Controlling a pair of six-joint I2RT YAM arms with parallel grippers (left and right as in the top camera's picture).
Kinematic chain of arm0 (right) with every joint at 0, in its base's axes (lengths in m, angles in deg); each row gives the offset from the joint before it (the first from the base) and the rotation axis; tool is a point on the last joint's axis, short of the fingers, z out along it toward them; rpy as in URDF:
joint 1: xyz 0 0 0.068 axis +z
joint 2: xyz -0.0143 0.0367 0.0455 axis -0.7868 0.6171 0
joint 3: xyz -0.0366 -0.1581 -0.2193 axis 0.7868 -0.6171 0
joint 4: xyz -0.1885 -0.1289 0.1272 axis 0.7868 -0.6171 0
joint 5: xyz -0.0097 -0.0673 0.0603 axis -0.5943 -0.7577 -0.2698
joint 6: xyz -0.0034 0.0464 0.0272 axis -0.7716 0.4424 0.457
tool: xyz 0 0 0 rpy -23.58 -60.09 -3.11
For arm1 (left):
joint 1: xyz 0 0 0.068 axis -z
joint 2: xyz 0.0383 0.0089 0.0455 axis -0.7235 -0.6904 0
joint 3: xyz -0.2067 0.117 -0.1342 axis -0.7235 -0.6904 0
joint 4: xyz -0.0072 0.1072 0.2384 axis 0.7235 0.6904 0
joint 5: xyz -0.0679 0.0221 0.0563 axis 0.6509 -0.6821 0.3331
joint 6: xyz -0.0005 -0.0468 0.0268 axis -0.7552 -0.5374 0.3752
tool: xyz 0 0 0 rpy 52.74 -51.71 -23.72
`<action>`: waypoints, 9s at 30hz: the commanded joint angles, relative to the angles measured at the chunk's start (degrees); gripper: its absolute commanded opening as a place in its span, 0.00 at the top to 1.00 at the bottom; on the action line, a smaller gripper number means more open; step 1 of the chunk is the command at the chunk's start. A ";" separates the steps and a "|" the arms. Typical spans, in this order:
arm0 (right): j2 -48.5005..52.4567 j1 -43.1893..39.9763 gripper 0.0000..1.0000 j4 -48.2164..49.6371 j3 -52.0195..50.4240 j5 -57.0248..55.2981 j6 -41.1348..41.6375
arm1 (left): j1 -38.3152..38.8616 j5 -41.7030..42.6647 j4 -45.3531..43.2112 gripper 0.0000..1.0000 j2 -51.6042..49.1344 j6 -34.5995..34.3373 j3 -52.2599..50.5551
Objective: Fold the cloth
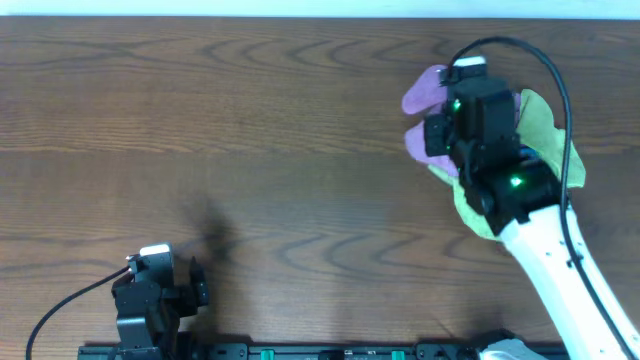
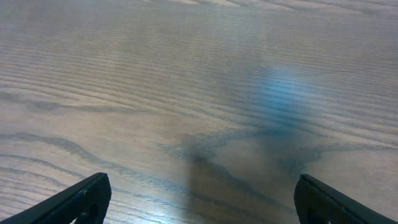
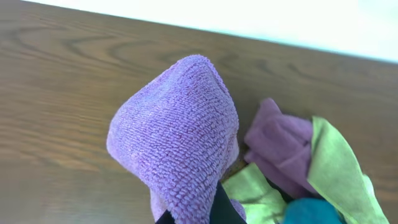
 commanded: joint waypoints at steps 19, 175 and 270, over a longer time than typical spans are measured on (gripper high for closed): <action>0.42 27.71 0.99 -2.40 1.92 14.08 -0.24 | 0.28 0.00 1.60 0.05 0.31 0.42 -0.90; 38.34 21.03 0.99 -20.98 44.57 16.59 2.34 | 0.28 0.00 1.62 0.05 0.31 0.42 -0.90; 43.82 10.97 0.83 -12.44 10.80 35.21 -27.15 | 0.28 0.00 1.60 0.05 0.31 0.42 -0.90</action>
